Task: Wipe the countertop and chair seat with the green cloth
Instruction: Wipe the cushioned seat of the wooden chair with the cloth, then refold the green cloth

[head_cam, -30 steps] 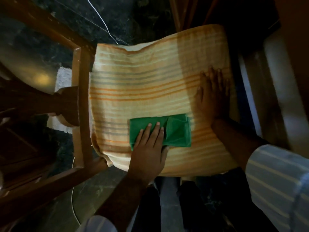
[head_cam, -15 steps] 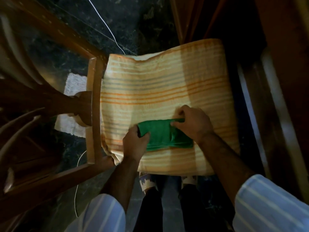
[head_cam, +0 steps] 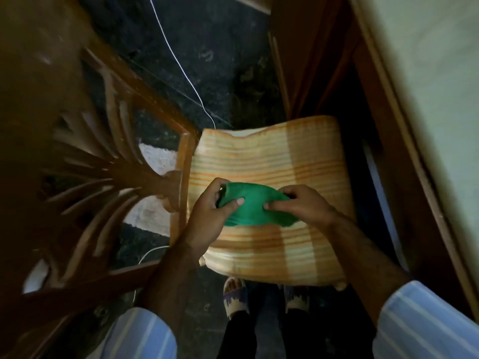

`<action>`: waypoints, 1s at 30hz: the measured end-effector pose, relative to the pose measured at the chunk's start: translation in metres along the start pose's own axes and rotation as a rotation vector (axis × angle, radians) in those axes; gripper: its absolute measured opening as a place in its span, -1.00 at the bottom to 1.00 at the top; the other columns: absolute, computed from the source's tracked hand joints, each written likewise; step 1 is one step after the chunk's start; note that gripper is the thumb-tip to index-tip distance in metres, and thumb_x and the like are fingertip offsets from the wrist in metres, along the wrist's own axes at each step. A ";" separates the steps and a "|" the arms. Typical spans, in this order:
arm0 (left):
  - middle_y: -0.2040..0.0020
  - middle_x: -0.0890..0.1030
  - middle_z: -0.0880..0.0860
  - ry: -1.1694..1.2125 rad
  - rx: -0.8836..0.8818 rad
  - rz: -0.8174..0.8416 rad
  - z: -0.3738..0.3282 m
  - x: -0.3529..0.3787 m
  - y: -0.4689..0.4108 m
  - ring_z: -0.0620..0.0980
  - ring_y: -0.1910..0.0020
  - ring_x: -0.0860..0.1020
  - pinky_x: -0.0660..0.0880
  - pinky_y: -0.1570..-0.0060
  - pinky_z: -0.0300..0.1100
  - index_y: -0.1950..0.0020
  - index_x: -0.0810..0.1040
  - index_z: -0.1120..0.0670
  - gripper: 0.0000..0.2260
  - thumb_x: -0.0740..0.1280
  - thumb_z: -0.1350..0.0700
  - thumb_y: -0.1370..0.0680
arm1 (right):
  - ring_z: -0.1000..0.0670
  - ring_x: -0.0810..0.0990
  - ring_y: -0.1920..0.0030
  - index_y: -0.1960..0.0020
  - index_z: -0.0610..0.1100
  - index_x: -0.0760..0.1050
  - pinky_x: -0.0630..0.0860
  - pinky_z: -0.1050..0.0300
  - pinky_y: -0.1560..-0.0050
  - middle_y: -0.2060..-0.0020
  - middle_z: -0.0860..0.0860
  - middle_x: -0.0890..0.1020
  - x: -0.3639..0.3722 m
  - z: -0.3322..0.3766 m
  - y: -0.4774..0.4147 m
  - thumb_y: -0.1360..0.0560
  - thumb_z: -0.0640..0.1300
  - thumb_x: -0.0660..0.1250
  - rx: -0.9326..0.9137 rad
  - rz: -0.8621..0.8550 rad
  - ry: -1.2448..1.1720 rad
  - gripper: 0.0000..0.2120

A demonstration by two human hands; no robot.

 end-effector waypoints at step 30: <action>0.00 0.50 -0.14 -1.223 0.391 -0.589 -0.278 -0.208 0.065 -0.33 0.29 0.45 0.30 0.43 -0.49 -0.25 0.55 -0.01 -0.70 0.44 0.01 -0.54 | -0.01 0.70 -0.20 -0.39 -0.11 0.48 0.74 0.09 -0.06 -0.31 -0.11 0.64 0.165 0.262 0.033 -0.51 -0.14 0.53 -0.230 -0.093 -0.764 -0.51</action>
Point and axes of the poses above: each hand's wrist, its own y-axis away from the middle knuckle, its own x-axis out of the palm, z = x × y, the point moved 2 cm from there along -y, towards the middle knuckle
